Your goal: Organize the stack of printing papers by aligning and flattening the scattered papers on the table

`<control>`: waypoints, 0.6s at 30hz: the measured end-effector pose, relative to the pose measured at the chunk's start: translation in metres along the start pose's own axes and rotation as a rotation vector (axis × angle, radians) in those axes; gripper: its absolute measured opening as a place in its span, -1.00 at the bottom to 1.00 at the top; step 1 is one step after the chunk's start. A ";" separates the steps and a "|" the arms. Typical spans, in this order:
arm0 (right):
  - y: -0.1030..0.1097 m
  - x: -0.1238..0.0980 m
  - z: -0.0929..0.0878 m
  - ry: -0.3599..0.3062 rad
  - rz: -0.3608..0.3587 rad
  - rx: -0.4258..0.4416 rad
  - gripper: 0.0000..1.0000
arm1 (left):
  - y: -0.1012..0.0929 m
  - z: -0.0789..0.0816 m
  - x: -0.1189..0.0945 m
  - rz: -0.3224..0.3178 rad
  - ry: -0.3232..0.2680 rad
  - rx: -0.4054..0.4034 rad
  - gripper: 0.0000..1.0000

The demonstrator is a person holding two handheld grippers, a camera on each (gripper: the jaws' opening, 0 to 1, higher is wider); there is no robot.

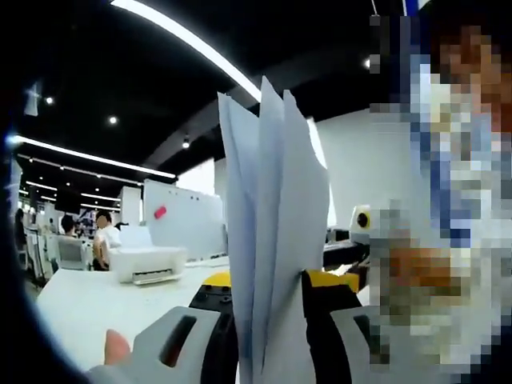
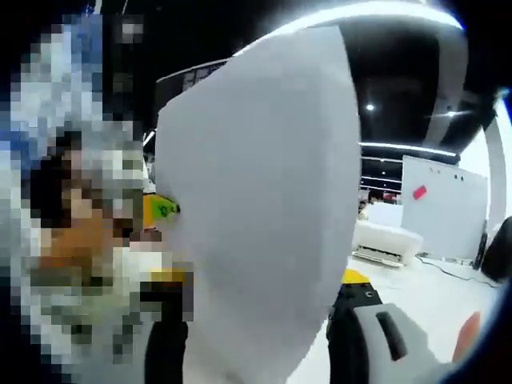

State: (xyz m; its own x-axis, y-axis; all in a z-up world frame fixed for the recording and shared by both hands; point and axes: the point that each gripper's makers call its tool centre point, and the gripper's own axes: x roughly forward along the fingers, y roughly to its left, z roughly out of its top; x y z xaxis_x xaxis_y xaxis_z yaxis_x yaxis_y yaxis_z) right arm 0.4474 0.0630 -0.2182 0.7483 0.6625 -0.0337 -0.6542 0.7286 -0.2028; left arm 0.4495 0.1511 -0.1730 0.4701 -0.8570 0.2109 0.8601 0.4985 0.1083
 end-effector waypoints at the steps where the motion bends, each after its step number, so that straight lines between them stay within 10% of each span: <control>1: -0.001 0.002 0.000 0.000 0.002 0.005 0.32 | 0.001 -0.001 0.001 0.001 0.003 0.000 -0.37; 18: -0.006 0.003 -0.005 0.019 0.069 -0.005 -0.15 | 0.005 0.001 0.002 0.001 0.010 -0.017 -0.38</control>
State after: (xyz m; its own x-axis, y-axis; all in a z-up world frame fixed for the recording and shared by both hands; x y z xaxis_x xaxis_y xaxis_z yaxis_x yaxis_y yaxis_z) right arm 0.4540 0.0596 -0.2222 0.7036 0.7074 -0.0666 -0.7036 0.6806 -0.2041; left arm 0.4542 0.1521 -0.1715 0.4725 -0.8580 0.2017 0.8629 0.4969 0.0921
